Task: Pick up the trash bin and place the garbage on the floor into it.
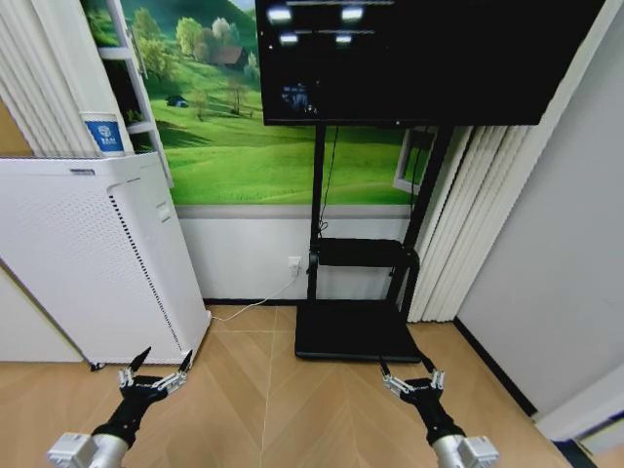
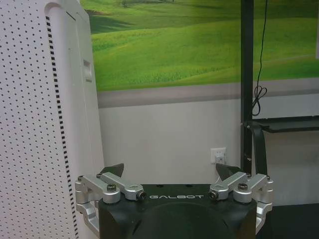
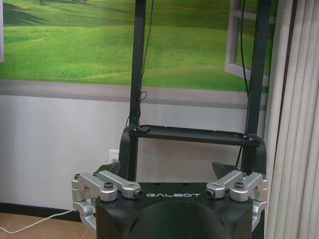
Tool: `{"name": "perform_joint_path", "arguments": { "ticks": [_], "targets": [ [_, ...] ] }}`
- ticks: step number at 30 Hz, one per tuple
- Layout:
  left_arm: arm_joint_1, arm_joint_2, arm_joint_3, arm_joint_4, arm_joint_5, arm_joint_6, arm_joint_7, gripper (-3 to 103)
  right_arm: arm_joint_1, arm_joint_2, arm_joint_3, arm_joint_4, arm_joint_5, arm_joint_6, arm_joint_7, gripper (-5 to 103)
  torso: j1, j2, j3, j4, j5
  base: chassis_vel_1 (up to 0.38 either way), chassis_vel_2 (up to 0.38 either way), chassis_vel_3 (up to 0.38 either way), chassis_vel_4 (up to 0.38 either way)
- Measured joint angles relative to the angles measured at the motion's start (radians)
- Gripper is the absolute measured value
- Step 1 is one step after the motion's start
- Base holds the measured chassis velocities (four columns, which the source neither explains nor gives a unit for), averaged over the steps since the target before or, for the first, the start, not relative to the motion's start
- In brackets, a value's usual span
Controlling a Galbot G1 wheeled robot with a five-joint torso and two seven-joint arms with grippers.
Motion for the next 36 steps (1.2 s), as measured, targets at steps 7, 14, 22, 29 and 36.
{"name": "perform_joint_path", "arguments": {
  "ticks": [7,14,22,29,36],
  "targets": [
    [0.0,0.0,0.0,0.0,0.0,0.0,0.0,100,0.0,0.0,0.0,0.0,0.0,0.0,0.0,100,0.013,0.033,0.02,0.0,0.0,0.0,0.0,0.0,0.0],
    [0.0,0.0,0.0,0.0,0.0,0.0,0.0,100,0.0,0.0,0.0,0.0,0.0,0.0,0.0,100,0.028,0.071,0.043,0.0,0.0,0.0,0.0,0.0,0.0],
    [0.0,0.0,0.0,0.0,0.0,0.0,0.0,100,0.0,0.0,0.0,0.0,0.0,0.0,0.0,100,0.041,0.1,0.059,0.0,0.0,0.0,0.0,0.0,0.0],
    [0.0,0.0,0.0,0.0,0.0,0.0,0.0,100,0.0,0.0,0.0,0.0,0.0,0.0,0.0,100,0.053,0.13,0.076,0.0,0.0,0.0,0.0,0.0,0.0],
    [0.0,0.0,0.0,0.0,0.0,0.0,0.0,100,0.0,0.0,0.0,0.0,0.0,0.0,0.0,100,0.066,0.163,0.097,0.0,0.0,0.0,0.0,0.0,0.0]
  ]
}}
